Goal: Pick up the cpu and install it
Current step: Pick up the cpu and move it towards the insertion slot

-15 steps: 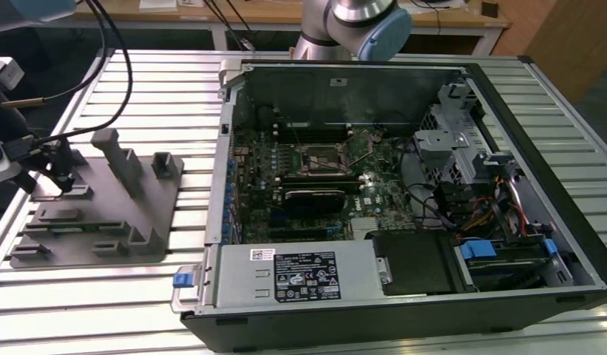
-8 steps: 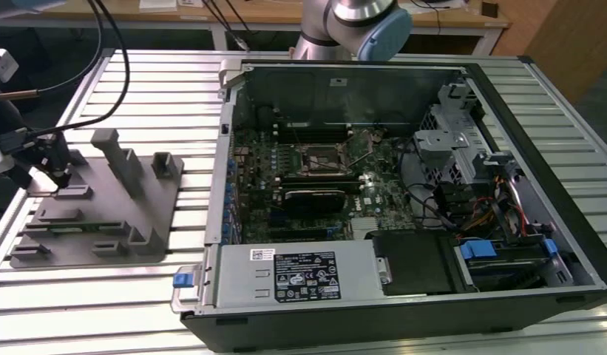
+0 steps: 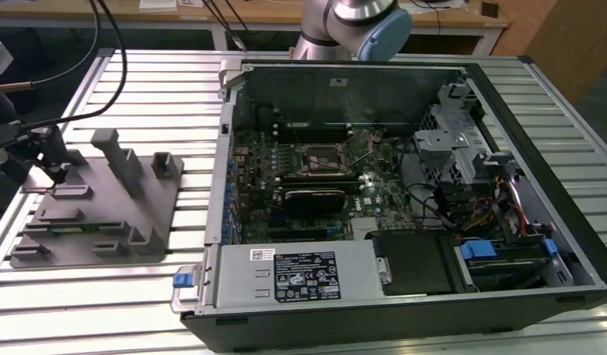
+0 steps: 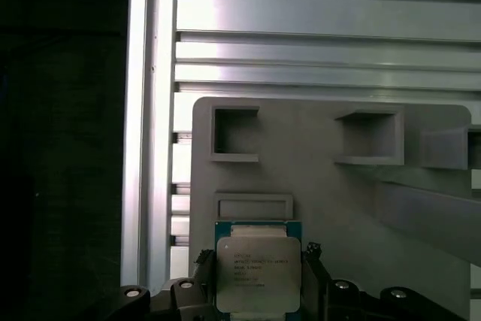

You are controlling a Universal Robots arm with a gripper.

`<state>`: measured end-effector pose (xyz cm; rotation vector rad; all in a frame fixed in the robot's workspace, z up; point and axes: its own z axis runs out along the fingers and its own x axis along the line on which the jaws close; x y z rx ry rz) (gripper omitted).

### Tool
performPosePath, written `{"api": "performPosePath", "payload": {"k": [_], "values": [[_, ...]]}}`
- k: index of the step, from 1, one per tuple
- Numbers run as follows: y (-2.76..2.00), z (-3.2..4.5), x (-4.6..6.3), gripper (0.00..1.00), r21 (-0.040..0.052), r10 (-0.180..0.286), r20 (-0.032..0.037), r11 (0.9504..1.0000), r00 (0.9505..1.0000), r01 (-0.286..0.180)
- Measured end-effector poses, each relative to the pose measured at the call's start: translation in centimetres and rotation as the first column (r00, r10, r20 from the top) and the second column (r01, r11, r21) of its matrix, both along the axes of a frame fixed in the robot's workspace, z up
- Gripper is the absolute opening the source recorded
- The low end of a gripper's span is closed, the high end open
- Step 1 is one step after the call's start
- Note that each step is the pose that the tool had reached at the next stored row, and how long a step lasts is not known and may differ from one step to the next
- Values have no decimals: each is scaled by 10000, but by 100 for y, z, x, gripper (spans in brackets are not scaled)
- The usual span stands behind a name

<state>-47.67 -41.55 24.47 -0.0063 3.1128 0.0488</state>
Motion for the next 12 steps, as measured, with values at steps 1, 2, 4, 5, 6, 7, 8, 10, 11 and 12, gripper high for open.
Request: {"api": "performPosePath", "payload": {"k": [1, 2, 4, 5, 6, 7, 8, 10, 11, 12], "values": [[0, 13, 0, 55, 0, 0, 2, 10000, 10000, 0], [0, 25, 0, 55, 0, 1, 6, 10000, 10000, -1], [0, 50, 0, 55, 0, 1, 10, 10000, 10000, -1], [0, 63, 0, 55, 0, 0, 12, 10000, 10000, 0], [0, 76, 0, 55, 0, 0, 13, 10000, 10000, 0], [0, 89, 0, 55, 0, 1, 15, 10000, 10000, -1], [0, 100, 0, 55, 0, 0, 17, 10000, 10000, 0], [0, 123, 0, 55, 0, 1, 21, 10000, 10000, -1], [0, 134, 0, 55, 0, 0, 23, 10000, 10000, 0], [0, 145, 0, 55, 0, 0, 25, 10000, 10000, 0]]}}
